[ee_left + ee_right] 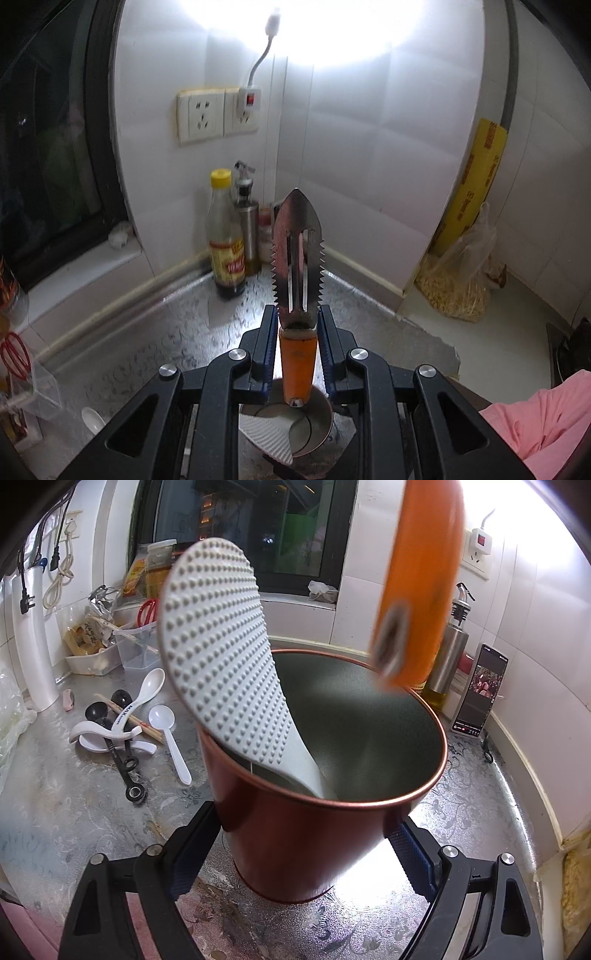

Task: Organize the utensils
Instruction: 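Carry the peeler over the red container with the left tool, then lower the peeler into the red container and open the left tool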

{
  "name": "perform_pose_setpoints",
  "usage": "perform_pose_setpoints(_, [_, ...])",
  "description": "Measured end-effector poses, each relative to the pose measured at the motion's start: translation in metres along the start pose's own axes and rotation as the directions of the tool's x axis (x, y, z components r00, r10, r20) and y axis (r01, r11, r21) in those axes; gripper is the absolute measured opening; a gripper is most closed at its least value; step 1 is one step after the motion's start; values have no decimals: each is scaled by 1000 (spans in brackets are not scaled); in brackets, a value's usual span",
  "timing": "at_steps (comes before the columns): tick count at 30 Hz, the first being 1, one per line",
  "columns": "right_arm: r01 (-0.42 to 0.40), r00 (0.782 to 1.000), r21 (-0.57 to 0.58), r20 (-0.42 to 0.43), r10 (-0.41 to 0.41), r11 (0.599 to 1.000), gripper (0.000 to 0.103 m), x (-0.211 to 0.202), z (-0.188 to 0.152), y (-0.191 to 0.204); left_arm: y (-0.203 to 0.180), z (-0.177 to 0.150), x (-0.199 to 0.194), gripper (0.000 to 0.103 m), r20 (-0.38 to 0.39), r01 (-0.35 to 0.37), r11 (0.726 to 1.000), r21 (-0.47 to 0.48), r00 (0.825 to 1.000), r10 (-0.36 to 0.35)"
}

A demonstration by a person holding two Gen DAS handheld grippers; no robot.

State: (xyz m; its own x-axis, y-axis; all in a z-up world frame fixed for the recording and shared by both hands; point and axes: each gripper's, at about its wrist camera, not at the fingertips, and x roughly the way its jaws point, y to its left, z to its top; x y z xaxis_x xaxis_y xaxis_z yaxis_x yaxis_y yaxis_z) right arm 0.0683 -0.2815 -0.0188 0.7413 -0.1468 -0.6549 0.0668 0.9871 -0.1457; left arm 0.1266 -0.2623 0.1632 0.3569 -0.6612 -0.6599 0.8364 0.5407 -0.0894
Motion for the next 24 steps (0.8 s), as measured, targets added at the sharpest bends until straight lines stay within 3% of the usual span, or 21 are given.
perform_pose_setpoints(8, [0,1000,0,0,0,1000,91,0,0,0,7,-20,17,22,-72,-20,999,-34,997,17])
perform_pose_setpoints(20, [0,1000,0,0,0,1000,91,0,0,-1,2,-26,26,22,-164,-18,1000,-12,986,15])
perform_pose_setpoints(24, [0,1000,-1,0,0,1000,91,0,0,-1,2,-26,24,36,-164,-13,1000,-16,986,10])
